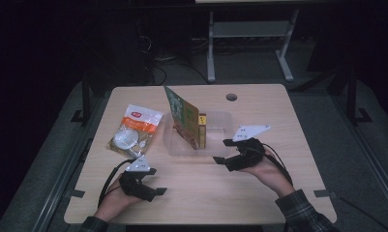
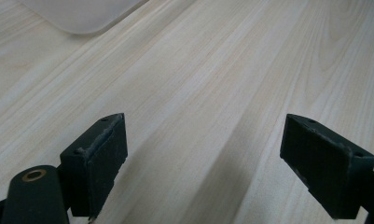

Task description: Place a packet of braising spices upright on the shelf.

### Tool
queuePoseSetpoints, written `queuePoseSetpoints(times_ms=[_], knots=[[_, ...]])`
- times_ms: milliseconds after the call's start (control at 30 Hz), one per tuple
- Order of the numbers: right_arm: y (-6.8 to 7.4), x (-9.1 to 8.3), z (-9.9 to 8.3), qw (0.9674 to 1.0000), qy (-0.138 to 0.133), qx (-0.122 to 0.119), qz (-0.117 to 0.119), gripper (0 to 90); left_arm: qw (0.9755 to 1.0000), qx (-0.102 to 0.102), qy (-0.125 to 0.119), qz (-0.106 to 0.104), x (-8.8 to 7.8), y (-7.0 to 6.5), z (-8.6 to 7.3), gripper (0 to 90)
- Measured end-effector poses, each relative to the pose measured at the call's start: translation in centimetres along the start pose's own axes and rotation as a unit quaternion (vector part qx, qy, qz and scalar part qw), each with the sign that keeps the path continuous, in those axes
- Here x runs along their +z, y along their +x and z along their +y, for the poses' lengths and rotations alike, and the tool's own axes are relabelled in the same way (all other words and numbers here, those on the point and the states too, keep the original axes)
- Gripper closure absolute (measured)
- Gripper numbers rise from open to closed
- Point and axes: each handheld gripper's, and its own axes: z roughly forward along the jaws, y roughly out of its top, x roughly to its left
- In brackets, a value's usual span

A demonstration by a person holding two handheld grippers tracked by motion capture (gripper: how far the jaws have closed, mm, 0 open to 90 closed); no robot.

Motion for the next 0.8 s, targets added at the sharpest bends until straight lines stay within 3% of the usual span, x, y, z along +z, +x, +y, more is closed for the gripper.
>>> queuePoseSetpoints(times_ms=[367,800], knots=[[0.2,-0.4,-5.4,0.9987,0.041,0.026,-0.019,26.6,1.0,-0.005,0.004,0.008,-0.2,0.1,0.1,14.4],[1.5,-1.2,-8.3,0.9975,0.054,0.043,-0.013,24.6,0.9984,-0.017,-0.003,0.054,-1.9,2.0,1.2,14.5]])
